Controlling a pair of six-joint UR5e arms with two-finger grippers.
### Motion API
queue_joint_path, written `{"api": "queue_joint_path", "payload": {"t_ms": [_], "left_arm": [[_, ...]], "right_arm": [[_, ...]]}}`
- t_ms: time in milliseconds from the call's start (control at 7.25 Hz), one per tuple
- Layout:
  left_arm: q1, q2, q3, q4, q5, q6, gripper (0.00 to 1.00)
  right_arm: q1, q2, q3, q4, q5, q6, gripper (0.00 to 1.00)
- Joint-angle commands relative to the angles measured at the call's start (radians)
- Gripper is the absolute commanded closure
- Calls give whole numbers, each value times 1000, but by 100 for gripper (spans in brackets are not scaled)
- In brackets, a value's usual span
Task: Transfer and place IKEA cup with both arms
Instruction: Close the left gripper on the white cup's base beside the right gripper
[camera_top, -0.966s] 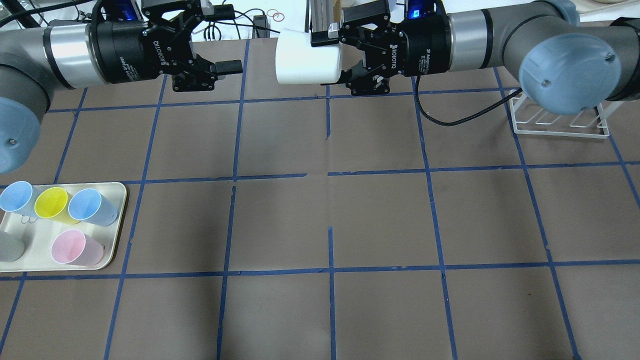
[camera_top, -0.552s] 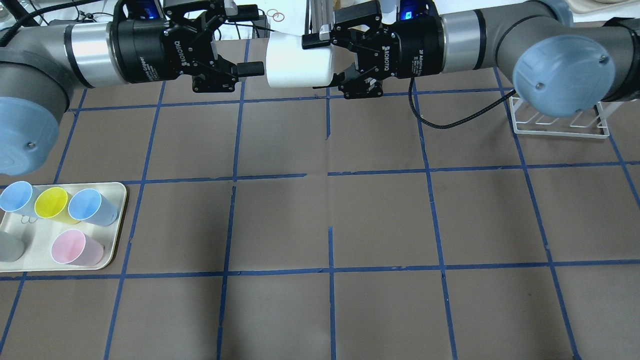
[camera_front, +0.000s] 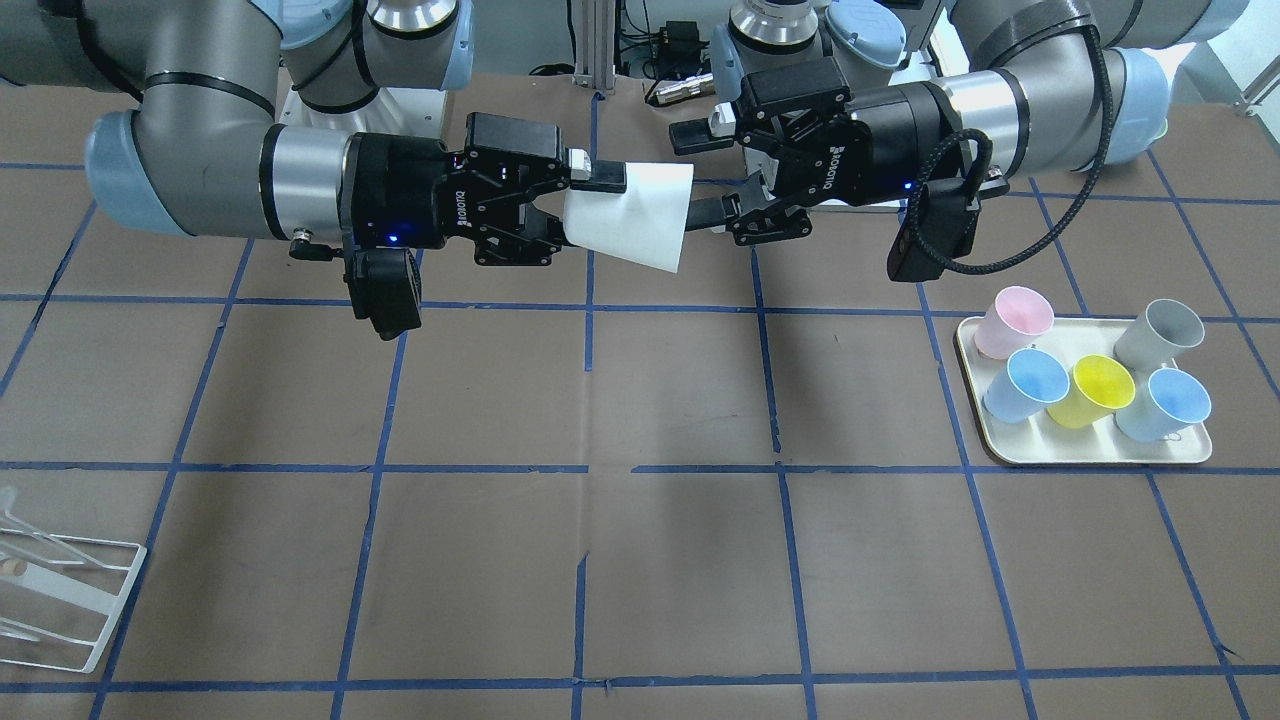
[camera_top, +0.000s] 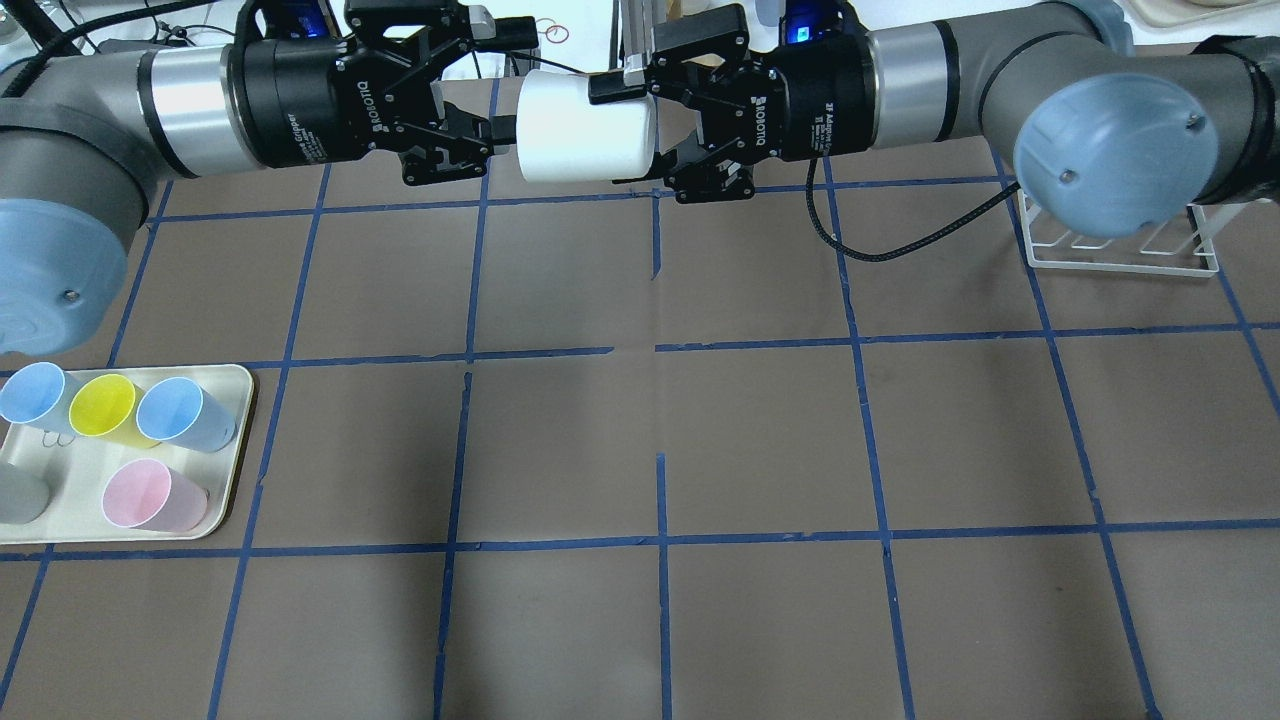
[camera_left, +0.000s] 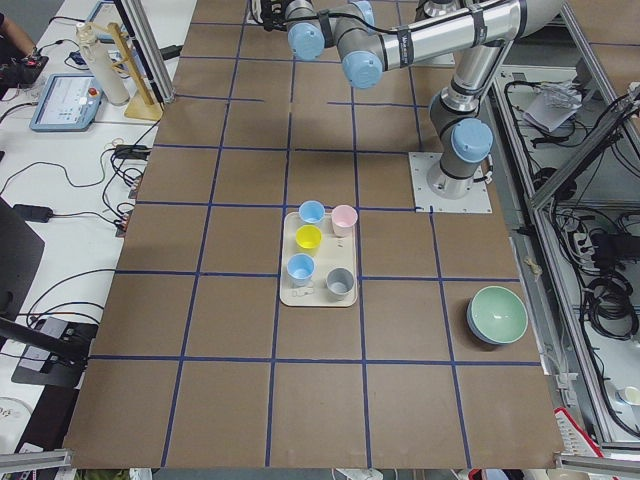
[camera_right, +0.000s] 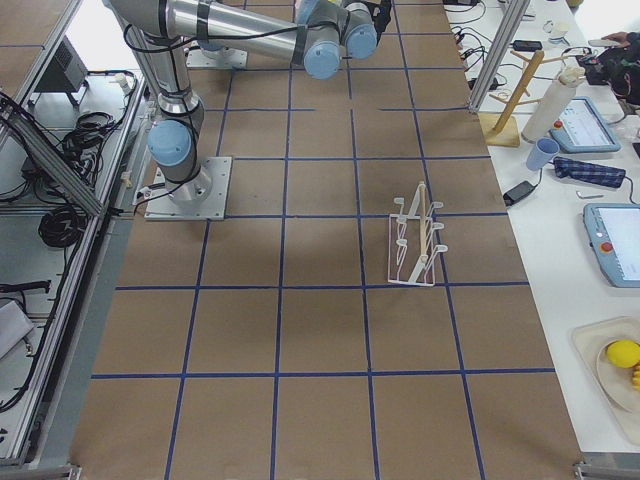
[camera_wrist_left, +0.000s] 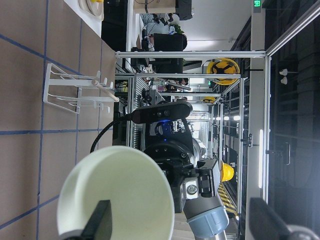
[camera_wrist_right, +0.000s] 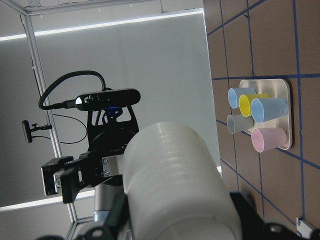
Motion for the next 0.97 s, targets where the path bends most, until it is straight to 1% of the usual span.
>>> {"api": "queue_joint_path", "payload": {"t_ms": [0, 138, 276, 552, 690, 828], "left_arm": [[0, 0, -1, 0, 2, 0, 62], [1, 2, -1, 0, 8, 3, 69], [1, 2, -3, -2, 12, 5, 69], [3, 0, -3, -2, 16, 5, 79], [3, 0, -3, -2, 16, 5, 90], [5, 0, -3, 5, 16, 5, 99]], "right_arm": [[1, 0, 0, 0, -1, 0, 87], [1, 1, 0, 0, -1, 0, 87], [1, 0, 0, 0, -1, 0, 86], [1, 0, -2, -1, -1, 0, 84], [1, 0, -3, -1, 0, 0, 75], [1, 0, -3, -1, 0, -1, 73]]}}
